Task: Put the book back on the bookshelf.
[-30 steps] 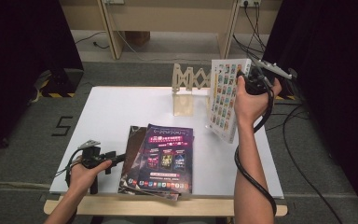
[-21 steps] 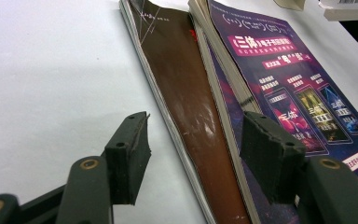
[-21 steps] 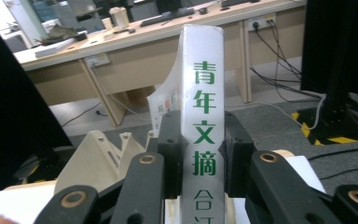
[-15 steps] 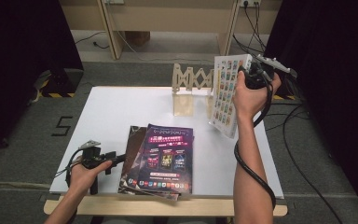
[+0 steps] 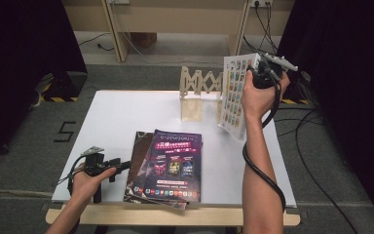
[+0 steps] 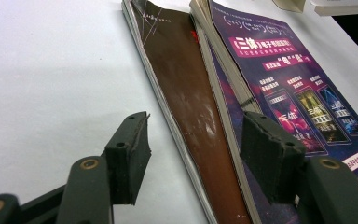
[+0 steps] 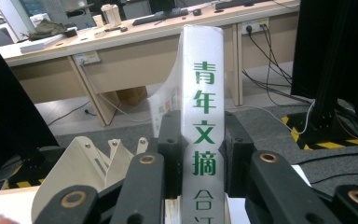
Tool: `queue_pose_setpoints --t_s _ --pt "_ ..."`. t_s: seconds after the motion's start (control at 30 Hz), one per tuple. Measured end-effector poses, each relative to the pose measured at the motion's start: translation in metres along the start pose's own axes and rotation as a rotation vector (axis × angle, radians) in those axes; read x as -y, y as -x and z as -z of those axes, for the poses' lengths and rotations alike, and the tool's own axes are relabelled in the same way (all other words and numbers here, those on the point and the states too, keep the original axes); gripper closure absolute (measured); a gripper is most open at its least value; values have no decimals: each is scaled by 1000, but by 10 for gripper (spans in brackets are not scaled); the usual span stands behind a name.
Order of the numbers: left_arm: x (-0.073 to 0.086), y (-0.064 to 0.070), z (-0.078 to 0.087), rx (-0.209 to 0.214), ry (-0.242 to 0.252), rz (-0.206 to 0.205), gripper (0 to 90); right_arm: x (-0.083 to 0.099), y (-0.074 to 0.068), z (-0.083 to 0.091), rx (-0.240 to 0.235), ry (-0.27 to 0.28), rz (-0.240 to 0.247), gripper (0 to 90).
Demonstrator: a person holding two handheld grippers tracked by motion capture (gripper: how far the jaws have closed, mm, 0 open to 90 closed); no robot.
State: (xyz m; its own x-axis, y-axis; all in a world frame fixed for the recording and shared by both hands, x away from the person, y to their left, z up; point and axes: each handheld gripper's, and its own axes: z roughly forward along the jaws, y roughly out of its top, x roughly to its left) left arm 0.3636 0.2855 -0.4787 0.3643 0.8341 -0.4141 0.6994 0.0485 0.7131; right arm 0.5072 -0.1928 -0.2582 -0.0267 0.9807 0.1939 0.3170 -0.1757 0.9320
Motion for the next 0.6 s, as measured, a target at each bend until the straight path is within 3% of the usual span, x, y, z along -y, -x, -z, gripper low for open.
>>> queue_pose_setpoints --t_s 0.6 --pt "1 -3 -1 -1 -6 7 413 6 -4 -24 3 -4 5 740"
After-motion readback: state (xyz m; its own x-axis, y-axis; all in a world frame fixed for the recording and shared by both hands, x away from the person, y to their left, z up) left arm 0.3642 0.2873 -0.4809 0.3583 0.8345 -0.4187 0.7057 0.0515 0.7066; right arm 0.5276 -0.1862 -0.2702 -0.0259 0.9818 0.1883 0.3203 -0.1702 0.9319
